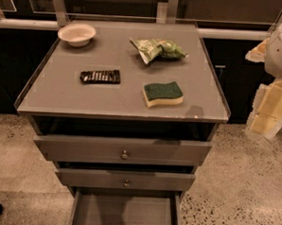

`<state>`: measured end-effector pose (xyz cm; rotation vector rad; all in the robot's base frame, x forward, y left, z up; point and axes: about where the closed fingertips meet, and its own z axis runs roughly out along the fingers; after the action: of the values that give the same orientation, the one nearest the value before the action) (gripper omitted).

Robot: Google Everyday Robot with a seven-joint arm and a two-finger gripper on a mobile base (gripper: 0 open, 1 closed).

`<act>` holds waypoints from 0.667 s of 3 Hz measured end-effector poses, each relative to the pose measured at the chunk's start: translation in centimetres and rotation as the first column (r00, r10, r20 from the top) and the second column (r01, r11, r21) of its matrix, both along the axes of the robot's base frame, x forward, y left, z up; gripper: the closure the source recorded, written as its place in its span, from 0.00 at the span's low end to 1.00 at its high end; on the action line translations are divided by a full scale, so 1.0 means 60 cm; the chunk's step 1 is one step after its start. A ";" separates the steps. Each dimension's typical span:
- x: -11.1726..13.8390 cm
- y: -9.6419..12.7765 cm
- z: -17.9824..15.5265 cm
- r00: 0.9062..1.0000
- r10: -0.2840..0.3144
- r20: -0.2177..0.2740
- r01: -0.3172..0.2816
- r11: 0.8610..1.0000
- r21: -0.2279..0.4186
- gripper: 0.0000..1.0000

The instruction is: Place sponge into bottom drawer

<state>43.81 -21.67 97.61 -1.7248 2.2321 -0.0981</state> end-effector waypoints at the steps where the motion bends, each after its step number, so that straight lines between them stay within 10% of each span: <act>1: 0.000 0.000 0.000 1.000 0.000 0.000 0.000 1.000 0.000 0.00; 2: 0.016 0.013 -0.007 1.000 0.025 -0.005 -0.025 1.000 0.014 0.00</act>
Offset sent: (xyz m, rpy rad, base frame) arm 0.0203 0.0160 -0.0145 0.0311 0.0358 0.0582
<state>44.77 -20.87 97.19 -1.7475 2.2087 -0.0719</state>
